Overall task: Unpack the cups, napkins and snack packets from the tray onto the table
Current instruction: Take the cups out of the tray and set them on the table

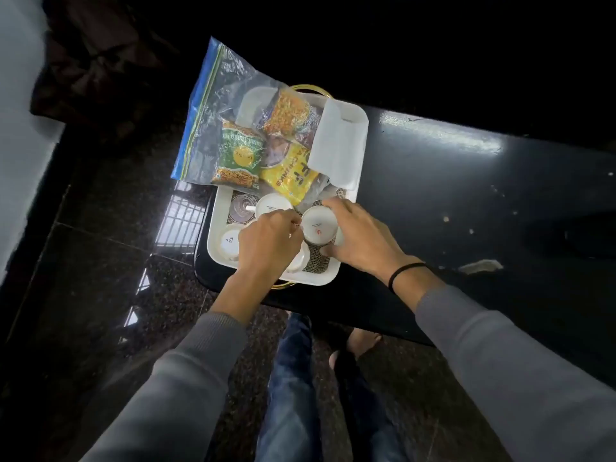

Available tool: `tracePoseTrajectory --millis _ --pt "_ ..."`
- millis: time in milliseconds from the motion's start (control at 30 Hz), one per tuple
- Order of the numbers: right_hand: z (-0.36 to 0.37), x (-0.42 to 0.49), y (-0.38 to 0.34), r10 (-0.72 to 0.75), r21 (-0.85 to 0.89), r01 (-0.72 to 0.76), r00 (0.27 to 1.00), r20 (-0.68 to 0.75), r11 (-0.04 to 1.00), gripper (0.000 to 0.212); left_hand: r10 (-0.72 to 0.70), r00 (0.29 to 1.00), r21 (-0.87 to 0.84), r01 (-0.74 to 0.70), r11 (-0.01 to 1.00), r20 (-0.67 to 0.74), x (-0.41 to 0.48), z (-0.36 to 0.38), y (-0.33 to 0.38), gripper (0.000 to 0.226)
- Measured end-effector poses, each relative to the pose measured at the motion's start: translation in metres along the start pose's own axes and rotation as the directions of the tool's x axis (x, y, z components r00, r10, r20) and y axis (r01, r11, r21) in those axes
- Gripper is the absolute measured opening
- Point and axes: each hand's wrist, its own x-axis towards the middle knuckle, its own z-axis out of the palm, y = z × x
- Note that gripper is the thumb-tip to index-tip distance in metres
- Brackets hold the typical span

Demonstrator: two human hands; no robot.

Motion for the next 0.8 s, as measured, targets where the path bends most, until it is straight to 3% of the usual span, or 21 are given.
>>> tracePoseTrajectory --millis 133,367,567,667,800 --pt "0.012 0.011 0.005 -0.025 0.012 0.025 1.000 -0.011 1.000 0.070 0.079 0.996 0.132 -0.083 0.988 0.032 0.003 0.002 -0.006 0.028" --pt "0.008 0.008 0.013 -0.084 0.209 0.096 0.994 -0.066 0.973 0.067 0.244 0.968 0.180 -0.250 0.951 0.053 0.003 0.001 -0.010 0.027" --pt "-0.015 -0.021 0.022 -0.012 0.405 0.077 0.987 -0.161 0.911 0.064 0.389 0.919 0.158 -0.374 0.914 -0.071 -0.004 -0.015 0.009 0.022" --pt "-0.022 -0.045 0.035 0.100 0.539 -0.013 0.986 -0.133 0.842 0.065 0.367 0.925 0.024 -0.366 0.930 -0.102 -0.006 -0.015 0.025 0.020" --pt "-0.019 -0.080 0.067 0.278 0.748 -0.155 0.960 -0.040 0.645 0.062 0.226 0.970 -0.370 -0.180 0.911 0.085 -0.007 0.008 0.054 0.012"
